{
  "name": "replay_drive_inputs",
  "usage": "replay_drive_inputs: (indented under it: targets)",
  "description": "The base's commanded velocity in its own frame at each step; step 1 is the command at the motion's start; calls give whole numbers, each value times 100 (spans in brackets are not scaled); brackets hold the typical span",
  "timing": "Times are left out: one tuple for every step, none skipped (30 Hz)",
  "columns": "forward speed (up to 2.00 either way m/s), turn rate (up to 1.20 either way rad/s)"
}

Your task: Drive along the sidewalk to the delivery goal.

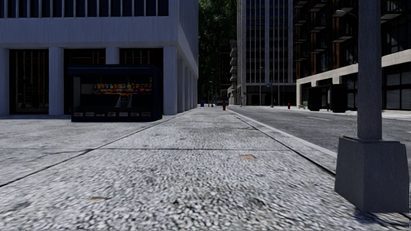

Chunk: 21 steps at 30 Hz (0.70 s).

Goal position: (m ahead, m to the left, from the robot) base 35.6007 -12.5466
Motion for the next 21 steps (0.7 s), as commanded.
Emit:
replay_drive_inputs:
  targets:
    - [141, 0]
    - [146, 0]
    - [150, 0]
    - [152, 0]
    - [154, 0]
    - [156, 0]
    - [157, 0]
    - [157, 0]
    - [161, 0]
    - [200, 0]
    - [200, 0]
    - [200, 0]
    - [200, 0]
    - [200, 0]
    - [200, 0]
    - [200, 0]
    - [200, 0]
    - [200, 0]
    - [200, 0]
    - [200, 0]
    - [200, 0]
